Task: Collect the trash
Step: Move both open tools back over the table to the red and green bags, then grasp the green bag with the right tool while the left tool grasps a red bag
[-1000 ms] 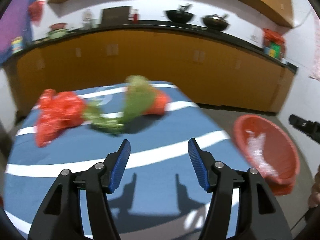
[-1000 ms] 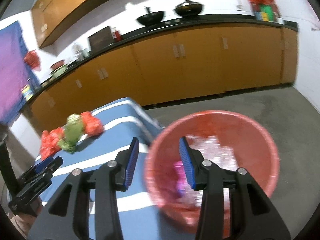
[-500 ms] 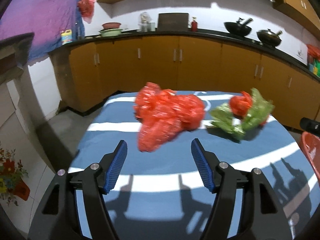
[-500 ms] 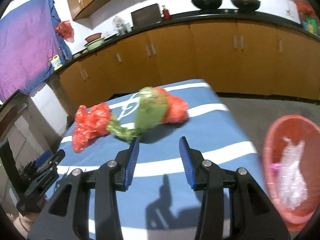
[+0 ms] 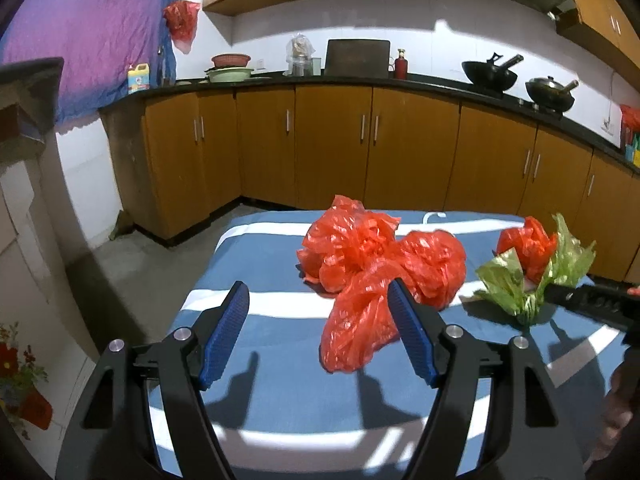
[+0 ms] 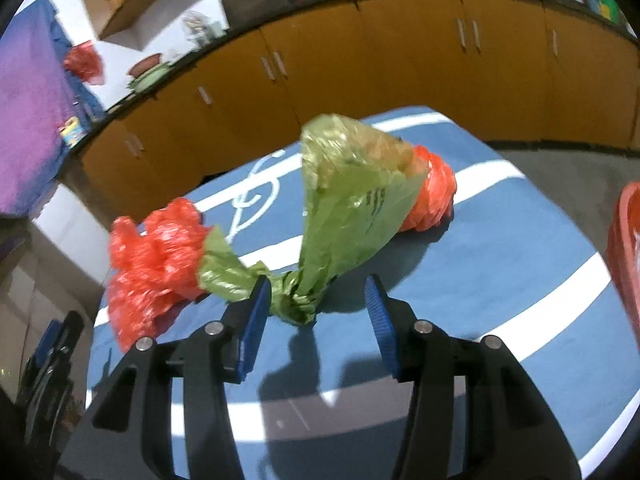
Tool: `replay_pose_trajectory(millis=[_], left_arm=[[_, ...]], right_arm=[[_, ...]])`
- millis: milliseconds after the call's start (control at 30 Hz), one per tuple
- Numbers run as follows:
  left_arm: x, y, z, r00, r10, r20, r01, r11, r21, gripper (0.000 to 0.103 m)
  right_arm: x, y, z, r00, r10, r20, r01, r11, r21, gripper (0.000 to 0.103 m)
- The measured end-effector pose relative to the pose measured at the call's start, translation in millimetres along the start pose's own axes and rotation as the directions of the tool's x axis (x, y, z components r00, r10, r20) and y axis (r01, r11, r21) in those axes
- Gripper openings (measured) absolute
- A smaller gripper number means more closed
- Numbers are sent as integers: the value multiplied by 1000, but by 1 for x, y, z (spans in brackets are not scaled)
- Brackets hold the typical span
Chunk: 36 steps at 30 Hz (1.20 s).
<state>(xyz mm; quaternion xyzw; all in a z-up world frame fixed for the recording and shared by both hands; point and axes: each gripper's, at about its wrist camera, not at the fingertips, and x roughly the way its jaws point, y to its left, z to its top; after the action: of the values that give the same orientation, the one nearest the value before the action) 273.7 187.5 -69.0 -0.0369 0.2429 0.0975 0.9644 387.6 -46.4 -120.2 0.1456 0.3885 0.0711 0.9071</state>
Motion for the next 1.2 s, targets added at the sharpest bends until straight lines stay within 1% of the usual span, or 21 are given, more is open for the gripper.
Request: replay_pose_trajectory(millis=[100, 200, 233, 267, 300, 333, 367, 433, 500, 667, 833, 967, 1067, 1167, 1200], left_arm=[[5, 2, 5, 1000, -17, -5, 17, 1000, -11, 71], [12, -2, 9, 1000, -8, -11, 8, 1000, 29, 71], [13, -3, 9, 1000, -10, -15, 10, 999, 36, 71], [15, -5, 9, 1000, -13, -20, 14, 999, 44, 71], [17, -7, 9, 1000, -14, -23, 15, 999, 50, 71], [19, -8, 9, 1000, -13, -28, 14, 998, 56, 71], [20, -9, 9, 999, -12, -31, 14, 998, 61, 71], [23, -12, 8, 999, -8, -41, 11, 998, 67, 71], [25, -14, 9, 999, -12, -51, 15, 998, 65, 71], [34, -20, 11, 995, -37, -93, 44, 996, 74, 71], [46, -29, 12, 987, -78, -142, 93, 990, 101, 71], [55, -33, 10, 976, -113, -186, 134, 986, 101, 71], [63, -35, 9, 961, -152, -231, 179, 979, 100, 71], [67, -40, 7, 950, -171, -262, 204, 973, 104, 64], [69, -41, 7, 946, -178, -272, 213, 972, 102, 60]], right_arm=[[9, 0, 3, 1000, -10, -2, 10, 999, 33, 49], [16, 5, 6, 999, -37, 7, 36, 999, 24, 47], [18, 6, 6, 999, -43, 4, 43, 999, 20, 41], [20, 6, 6, 999, -46, 1, 45, 999, 17, 37], [22, 7, 6, 999, -45, -5, 45, 999, 15, 30], [24, 7, 5, 999, -38, -9, 38, 999, 12, 25], [24, 7, 4, 999, -36, -8, 36, 999, 8, 23], [23, 9, 4, 999, -36, -2, 36, 999, -6, 16], [21, 12, 4, 999, -40, 6, 40, 999, -32, 12], [10, 12, -1, 1000, -27, 10, 27, 997, -76, 10], [-7, 3, -6, 999, -25, 24, 28, 993, -111, 10], [-16, -5, -4, 999, -23, 27, 26, 994, -105, 10], [-19, -9, -4, 1000, -21, 23, 23, 994, -105, 10], [-19, -10, -5, 1000, -22, 19, 24, 994, -105, 10], [-20, -12, -6, 1000, -24, 18, 26, 994, -105, 10]])
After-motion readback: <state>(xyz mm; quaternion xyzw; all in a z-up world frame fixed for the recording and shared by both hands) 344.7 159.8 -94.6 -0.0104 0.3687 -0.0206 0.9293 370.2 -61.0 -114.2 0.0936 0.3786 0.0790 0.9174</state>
